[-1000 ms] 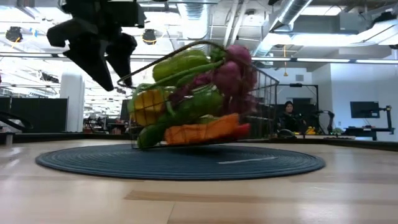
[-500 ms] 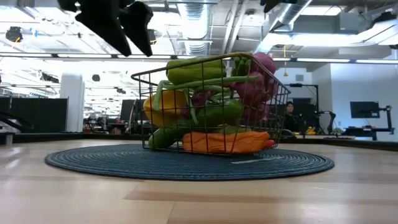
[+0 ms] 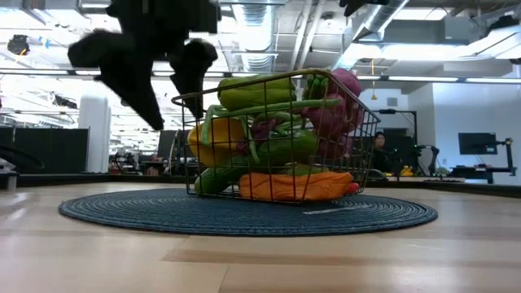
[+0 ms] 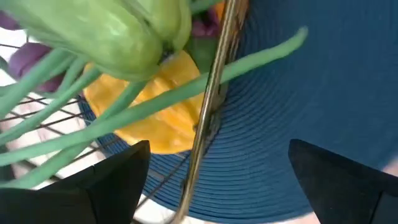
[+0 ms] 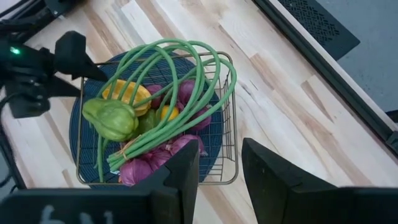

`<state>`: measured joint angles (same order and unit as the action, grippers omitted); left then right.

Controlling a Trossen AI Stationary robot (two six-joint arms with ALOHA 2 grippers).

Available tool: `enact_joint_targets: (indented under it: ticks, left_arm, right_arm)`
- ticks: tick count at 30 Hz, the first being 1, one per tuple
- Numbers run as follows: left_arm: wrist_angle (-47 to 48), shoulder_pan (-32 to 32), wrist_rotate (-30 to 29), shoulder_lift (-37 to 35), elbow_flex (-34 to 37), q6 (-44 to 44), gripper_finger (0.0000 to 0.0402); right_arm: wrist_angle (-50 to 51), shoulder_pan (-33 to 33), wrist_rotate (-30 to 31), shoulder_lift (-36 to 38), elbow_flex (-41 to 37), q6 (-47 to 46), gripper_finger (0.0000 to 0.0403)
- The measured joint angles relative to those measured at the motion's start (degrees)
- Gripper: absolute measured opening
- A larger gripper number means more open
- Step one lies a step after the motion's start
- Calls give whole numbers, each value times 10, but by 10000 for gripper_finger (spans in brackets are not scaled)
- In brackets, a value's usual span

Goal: Build produce basket
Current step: Move the basket to the center

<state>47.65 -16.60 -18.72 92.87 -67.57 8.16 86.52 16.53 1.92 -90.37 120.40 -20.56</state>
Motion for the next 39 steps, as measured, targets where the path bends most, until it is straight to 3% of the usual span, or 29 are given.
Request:
enact_joint_targets:
  ticks: [9,24,39]
  left_arm:
    - [-7,-2,-56,17,0,-2,365]
    - [-11,-1,-25,14,0,-48,345]
    - [-22,-1,-43,14,0,-66,345]
  right_arm:
    - [0,0,0,0,0,-6,140]
    - [0,0,1,0,0,-6,140]
    - [-5,-1,1,0,0,1,140]
